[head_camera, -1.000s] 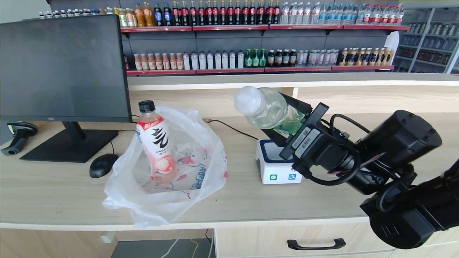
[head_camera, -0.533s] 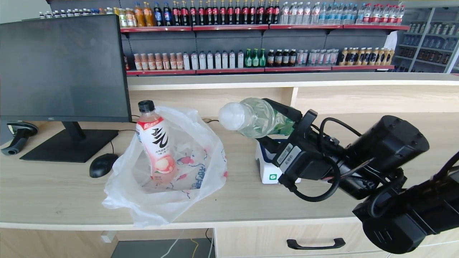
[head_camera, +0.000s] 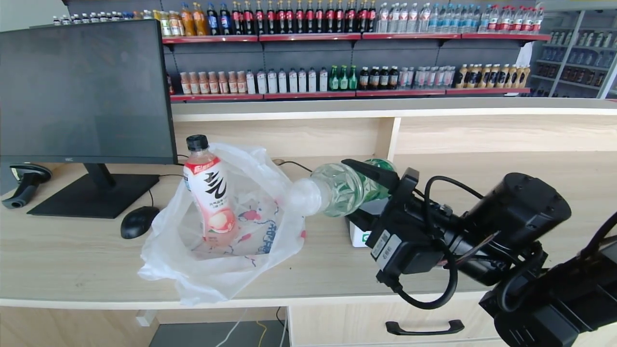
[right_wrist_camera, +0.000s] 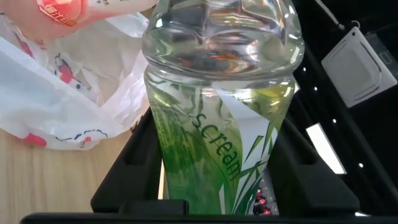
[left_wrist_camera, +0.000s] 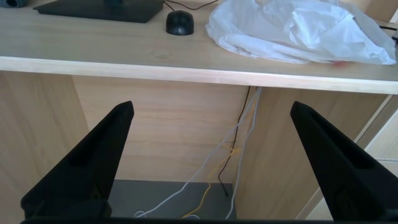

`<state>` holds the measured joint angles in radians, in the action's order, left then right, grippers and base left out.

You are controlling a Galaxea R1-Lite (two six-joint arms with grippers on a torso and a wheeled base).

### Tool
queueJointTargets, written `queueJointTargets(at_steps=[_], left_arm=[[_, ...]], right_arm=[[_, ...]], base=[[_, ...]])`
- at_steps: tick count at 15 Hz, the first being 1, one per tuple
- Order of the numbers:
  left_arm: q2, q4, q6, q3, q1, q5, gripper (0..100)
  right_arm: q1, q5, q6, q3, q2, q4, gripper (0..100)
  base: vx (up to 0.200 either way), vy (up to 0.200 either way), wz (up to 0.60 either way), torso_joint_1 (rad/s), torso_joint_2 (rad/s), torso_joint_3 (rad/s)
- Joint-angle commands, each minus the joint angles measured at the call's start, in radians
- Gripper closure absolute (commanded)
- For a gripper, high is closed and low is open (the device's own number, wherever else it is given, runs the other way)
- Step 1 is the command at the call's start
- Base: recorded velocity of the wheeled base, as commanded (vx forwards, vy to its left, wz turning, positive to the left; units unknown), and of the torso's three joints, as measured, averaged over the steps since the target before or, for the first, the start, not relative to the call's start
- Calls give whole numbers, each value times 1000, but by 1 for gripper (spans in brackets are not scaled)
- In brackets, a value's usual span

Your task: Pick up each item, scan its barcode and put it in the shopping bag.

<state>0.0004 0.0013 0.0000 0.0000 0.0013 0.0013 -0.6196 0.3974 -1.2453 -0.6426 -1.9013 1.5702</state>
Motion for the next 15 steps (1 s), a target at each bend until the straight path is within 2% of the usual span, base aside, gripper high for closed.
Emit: queueJointTargets(at_steps=[1,3,6,15], left_arm=[[0,0,0,0,0,0,0],[0,0,0,0,0,0,0],[0,0,0,0,0,0,0],[1,0,0,0,0,0,0]], right_arm=[[14,54,1,-2,-10,1,100],[24,138,0,-14,-21,1,100],[41,195,1,0,-38,1,100],[89,299,-6,37,-39,1,100]], base=[[0,0,0,0,0,0],[0,0,0,0,0,0],[0,0,0,0,0,0],[0,0,0,0,0,0]])
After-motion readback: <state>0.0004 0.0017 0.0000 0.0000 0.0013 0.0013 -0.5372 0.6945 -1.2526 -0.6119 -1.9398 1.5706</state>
